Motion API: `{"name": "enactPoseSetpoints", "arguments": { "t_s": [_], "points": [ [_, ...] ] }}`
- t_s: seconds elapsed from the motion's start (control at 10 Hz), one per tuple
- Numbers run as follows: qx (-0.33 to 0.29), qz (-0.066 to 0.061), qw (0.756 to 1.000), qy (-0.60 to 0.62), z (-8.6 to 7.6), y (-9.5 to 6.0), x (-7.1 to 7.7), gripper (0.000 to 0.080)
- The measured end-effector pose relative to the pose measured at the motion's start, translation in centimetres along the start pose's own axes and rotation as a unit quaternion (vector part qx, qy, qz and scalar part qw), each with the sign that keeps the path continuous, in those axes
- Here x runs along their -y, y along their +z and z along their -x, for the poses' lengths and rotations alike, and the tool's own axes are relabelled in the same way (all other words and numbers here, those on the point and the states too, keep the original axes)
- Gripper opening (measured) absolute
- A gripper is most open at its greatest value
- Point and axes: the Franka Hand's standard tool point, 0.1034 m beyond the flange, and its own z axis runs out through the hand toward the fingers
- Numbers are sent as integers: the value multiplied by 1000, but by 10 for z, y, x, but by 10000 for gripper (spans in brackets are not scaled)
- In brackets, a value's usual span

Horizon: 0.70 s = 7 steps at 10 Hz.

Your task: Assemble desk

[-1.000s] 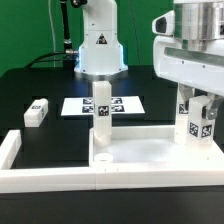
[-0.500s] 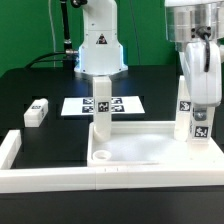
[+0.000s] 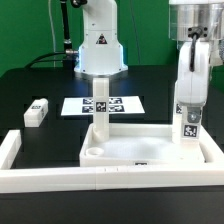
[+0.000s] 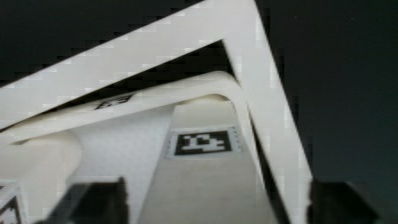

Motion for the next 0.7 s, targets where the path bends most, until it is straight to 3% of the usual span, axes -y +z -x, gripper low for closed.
{"name": "enactPoseSetpoints", "arguments": {
  "t_s": [0.1,0.3,0.5,0.7],
  "points": [
    [0,0,1000,-2,0,0,0,611],
    [2,-2,1000,-16,-2,-3,2,641],
    [22,-23,998,-51,-25,-36,13,648],
    [30,-33,998,-53,-42,-50,25,649]
  ]
}}
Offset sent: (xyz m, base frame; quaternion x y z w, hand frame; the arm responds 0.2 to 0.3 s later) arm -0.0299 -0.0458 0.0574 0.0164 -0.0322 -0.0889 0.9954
